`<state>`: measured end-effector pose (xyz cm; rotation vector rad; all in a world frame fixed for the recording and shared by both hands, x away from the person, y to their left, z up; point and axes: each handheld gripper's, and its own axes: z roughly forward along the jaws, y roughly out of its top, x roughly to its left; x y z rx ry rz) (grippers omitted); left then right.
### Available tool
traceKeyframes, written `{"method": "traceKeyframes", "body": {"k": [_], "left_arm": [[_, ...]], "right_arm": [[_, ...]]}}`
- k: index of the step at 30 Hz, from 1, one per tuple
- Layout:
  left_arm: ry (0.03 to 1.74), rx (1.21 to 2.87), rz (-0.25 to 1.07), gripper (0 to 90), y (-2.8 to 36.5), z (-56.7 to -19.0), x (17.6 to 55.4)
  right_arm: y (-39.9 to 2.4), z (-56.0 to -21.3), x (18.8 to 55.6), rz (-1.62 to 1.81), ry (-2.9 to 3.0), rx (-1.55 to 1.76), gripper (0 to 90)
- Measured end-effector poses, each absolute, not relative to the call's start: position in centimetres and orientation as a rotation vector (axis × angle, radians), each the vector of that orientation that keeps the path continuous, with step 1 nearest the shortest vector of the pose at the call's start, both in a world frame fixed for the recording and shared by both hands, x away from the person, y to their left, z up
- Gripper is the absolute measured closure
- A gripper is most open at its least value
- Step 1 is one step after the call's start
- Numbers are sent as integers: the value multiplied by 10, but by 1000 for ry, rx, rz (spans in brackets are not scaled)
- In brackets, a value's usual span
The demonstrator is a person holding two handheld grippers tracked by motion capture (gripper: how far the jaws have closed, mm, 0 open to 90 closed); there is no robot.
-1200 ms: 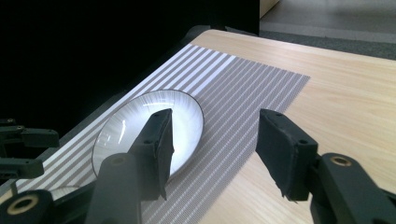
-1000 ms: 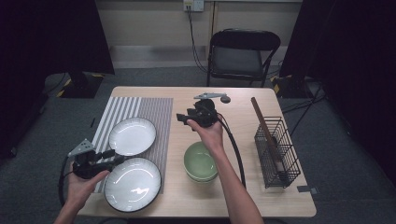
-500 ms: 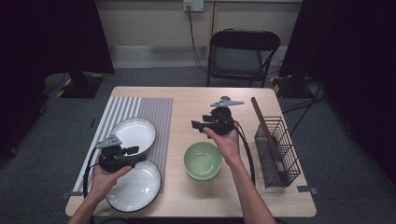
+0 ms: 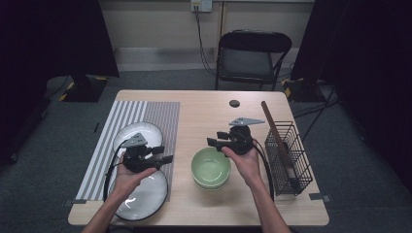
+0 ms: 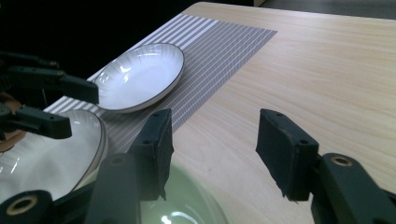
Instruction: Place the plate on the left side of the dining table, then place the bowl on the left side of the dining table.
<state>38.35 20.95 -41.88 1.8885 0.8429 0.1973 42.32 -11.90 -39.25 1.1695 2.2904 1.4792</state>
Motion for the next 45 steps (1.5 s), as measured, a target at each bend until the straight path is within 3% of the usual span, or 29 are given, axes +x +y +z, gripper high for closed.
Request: {"method": "traceKeyframes", "body": {"k": [8,13,15,23,31,45], "left_arm": [[792,1897,151,421,176,-415,390],[768,1892,155,439,167,-411,393],[759,1900,155,494,162,-412,397],[723,1879,46,680,151,-422,404],[694,1872,16,800,149,-428,409],[708,1888,2,824,148,-433,411]], "right_arm": [[-131,-408,413,1501,2311,1171,465],[-134,-409,406,1442,2328,1118,577],[-136,-410,404,1460,2311,1126,655],[-137,-413,405,1514,2335,1118,804],[-139,-422,407,1500,2341,1123,834],[-140,-427,411,1481,2375,1158,851]]}}
